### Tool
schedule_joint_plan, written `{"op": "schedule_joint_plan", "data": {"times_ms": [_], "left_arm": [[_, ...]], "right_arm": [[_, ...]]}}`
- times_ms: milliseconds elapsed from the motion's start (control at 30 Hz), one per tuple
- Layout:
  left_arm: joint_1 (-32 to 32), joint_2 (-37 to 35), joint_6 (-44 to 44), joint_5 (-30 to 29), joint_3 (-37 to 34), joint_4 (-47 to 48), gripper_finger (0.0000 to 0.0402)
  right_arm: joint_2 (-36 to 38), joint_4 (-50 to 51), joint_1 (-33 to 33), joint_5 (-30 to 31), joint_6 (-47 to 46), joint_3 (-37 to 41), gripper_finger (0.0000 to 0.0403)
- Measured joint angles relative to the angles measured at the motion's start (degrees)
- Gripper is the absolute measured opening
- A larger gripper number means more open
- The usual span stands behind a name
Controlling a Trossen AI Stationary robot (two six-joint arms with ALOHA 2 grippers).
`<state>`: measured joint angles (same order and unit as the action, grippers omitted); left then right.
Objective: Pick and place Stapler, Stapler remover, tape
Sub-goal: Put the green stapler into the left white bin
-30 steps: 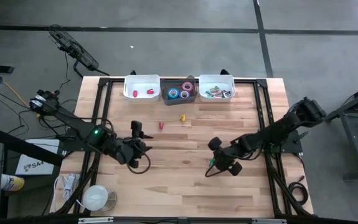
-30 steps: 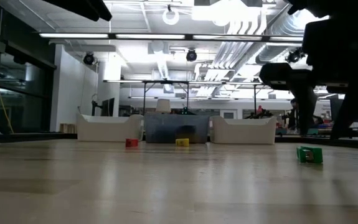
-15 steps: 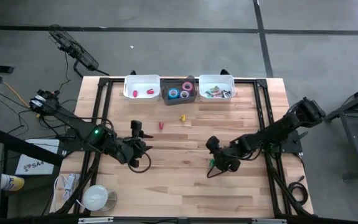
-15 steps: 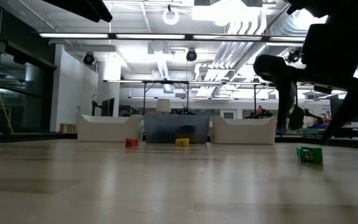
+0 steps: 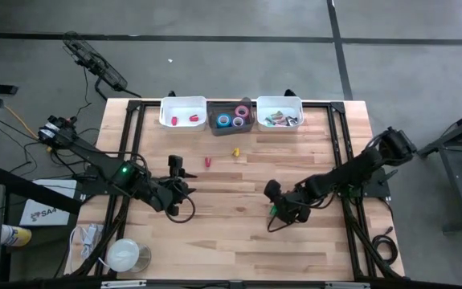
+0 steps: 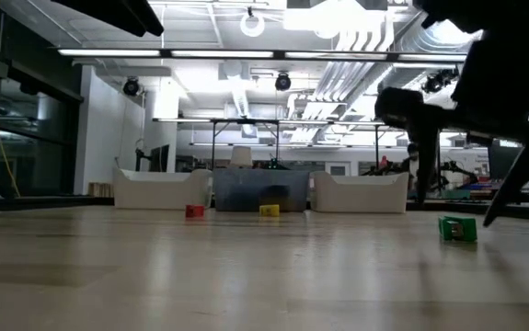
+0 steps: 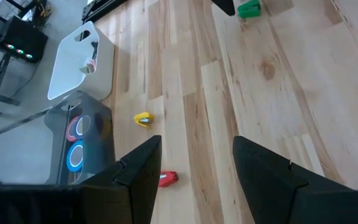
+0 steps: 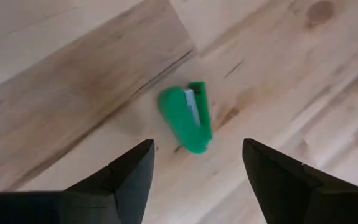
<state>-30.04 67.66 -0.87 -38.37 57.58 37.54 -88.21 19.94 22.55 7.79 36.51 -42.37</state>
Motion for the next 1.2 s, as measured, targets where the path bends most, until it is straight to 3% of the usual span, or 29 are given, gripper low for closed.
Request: {"op": "schedule_joint_plan", "data": {"times_ms": [467, 1033, 1200], "left_arm": [[0.0, 0.0, -0.1, 0.3, 0.0, 1.4, 0.0193], [0.0, 0.0, -0.1, 0.4, 0.0, 2.1, 0.0193], [0.0, 0.0, 0.2, 0.4, 0.0, 2.1, 0.0193]], "right_arm": [[-4.1, -5.0, 0.0, -1.3, 3.1, -0.1, 0.0227], [-4.3, -5.1, 0.0, -3.7, 2.2, 0.0, 0.0119], [-4.3, -5.7, 0.0, -3.7, -1.9, 0.0, 0.0097]]}}
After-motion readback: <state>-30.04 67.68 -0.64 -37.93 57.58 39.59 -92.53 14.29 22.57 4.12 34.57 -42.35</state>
